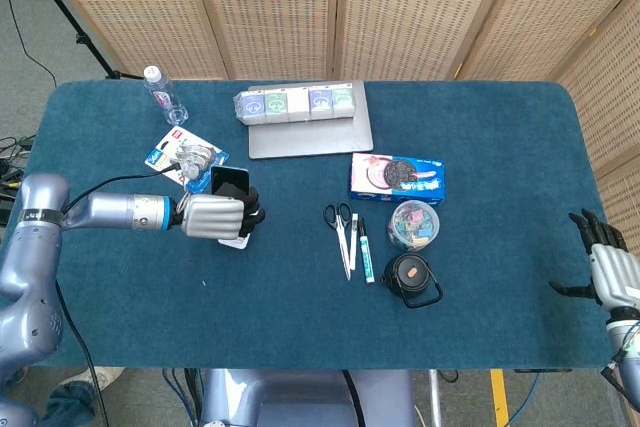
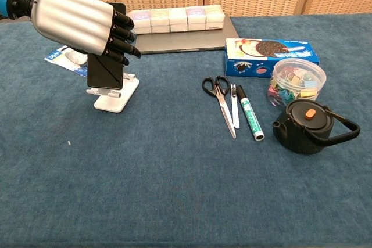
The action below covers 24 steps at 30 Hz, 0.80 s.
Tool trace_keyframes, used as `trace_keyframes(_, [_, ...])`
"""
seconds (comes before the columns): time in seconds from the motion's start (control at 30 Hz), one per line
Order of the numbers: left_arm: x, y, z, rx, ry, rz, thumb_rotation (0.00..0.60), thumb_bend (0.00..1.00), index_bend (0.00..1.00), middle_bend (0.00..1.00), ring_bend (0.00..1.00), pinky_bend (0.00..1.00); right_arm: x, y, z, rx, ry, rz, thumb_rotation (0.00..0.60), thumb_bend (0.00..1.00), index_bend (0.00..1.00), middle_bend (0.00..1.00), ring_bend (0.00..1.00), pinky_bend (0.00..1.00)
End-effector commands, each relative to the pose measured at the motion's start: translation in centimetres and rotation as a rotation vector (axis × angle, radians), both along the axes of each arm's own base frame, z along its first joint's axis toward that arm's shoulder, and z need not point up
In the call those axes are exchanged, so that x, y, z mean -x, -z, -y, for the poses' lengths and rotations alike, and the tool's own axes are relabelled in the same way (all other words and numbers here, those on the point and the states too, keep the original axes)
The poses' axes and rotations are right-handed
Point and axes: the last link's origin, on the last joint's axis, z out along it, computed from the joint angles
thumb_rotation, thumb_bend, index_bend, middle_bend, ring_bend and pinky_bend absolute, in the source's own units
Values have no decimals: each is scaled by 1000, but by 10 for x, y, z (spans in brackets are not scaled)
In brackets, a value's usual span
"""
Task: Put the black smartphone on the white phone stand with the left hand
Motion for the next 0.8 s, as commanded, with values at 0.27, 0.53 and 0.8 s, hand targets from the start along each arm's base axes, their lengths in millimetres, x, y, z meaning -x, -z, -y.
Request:
trace_keyframes(0.27, [1, 6, 2, 8, -1, -7, 600, 376, 599, 269, 319, 338, -3, 0, 0, 8, -15, 13, 600, 0, 0, 0, 0, 0])
trace_keyframes(0.53, [4, 3, 1, 1, -2, -17, 600, 376, 586, 258, 309, 329, -3, 1, 0, 12, -20, 16, 600, 0, 0, 0, 0, 0])
trace_keyframes(0.8, [7, 5, 2, -6, -9, -8, 600, 377, 559, 232, 293, 321, -4, 2, 0, 9, -24, 17, 600, 0, 0, 0, 0, 0])
